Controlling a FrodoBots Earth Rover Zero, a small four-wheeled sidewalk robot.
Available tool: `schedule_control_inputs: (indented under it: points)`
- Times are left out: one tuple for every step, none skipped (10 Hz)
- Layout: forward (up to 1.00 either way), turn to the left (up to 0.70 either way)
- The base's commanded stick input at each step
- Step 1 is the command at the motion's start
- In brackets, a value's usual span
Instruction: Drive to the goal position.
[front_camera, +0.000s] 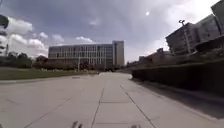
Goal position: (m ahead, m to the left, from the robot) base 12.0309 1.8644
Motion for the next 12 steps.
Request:
schedule_control_inputs:
  points:
    - [0.7, 0.0]
    - [0.7, 0.0]
    - [0.7, 0.0]
    - [0.7, 0.0]
    - [0.7, 0.0]
    - [0.7, 0.0]
    - [0.7, 0.0]
    - [0.7, 0.0]
    - [0.7, 0.0]
    - [0.7, 0.0]
    - [0.7, 0.0]
    - [0.7, 0.0]
